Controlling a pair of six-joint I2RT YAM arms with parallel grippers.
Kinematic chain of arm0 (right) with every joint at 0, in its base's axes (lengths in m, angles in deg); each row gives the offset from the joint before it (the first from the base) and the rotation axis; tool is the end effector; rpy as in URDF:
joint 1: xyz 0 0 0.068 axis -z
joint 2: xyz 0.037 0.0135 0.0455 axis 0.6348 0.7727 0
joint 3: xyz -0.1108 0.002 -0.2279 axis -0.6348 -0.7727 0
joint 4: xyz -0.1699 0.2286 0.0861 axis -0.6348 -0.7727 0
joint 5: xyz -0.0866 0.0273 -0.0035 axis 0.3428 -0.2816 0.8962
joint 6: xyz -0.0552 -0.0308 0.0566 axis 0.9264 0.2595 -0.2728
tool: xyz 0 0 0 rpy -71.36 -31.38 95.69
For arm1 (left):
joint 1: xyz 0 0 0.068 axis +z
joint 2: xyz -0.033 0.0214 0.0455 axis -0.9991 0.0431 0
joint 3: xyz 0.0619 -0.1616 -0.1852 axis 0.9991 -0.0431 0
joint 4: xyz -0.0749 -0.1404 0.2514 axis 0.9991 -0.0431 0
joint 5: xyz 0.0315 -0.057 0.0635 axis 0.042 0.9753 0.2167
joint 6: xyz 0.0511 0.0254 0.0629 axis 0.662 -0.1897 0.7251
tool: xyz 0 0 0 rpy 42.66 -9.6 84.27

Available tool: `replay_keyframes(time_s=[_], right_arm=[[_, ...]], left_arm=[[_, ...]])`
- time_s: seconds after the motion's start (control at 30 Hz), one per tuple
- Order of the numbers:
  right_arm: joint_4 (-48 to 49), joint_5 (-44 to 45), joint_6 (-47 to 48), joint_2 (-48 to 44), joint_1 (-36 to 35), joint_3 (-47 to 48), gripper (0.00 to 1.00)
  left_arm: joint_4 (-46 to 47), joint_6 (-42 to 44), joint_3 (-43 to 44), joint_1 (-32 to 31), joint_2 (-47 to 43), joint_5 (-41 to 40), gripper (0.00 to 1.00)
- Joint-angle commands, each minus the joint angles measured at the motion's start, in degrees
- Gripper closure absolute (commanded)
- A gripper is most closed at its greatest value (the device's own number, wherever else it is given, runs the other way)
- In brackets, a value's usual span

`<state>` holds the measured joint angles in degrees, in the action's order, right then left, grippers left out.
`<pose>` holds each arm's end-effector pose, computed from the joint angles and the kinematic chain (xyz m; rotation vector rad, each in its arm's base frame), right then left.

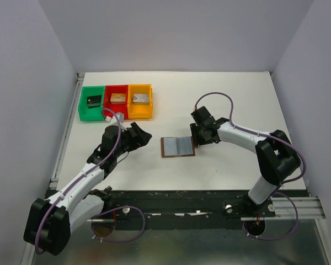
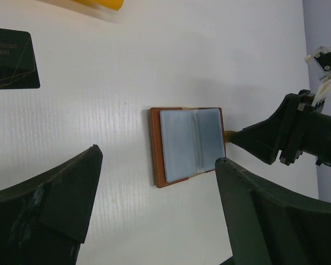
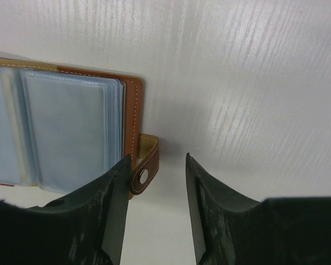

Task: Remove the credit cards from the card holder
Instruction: Remove the credit card from the card holder.

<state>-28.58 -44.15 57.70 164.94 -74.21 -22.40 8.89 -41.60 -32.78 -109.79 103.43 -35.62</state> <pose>0.3151 0.2066 0.1046 -0.2766 2.6328 0.1434 0.2641 -0.1172 0.1666 -0.3586 2.0799 -0.8540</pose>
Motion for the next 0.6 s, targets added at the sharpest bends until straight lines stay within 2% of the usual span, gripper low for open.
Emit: replay_keyframes(time_s=[0.0,0.13,0.2,0.3,0.37,0.57], right_arm=[[-2.0,0.9,0.7,2.3,0.3,2.0,0.5],[-1.9,0.6,1.0,3.2,0.3,2.1,0.58],[-1.6,0.6,1.3,3.7,0.4,2.1,0.69],[0.0,1.1,1.9,2.3,0.4,1.0,0.91],[1.6,0.0,2.6,-0.4,0.4,-0.7,1.0],[6.5,-10.2,6.2,-11.5,0.4,-7.9,1.0]], left_arm=[[1.7,0.0,0.8,-0.2,-0.4,2.1,0.05],[1.9,-0.2,0.7,-0.1,0.0,2.6,0.06],[2.1,-0.2,0.8,-0.2,0.4,3.1,0.07],[1.0,0.4,2.1,-0.8,1.6,3.8,0.06],[-2.6,1.5,5.1,-2.1,3.4,2.5,0.04],[-10.2,3.0,12.0,-5.7,9.8,-0.8,0.01]])
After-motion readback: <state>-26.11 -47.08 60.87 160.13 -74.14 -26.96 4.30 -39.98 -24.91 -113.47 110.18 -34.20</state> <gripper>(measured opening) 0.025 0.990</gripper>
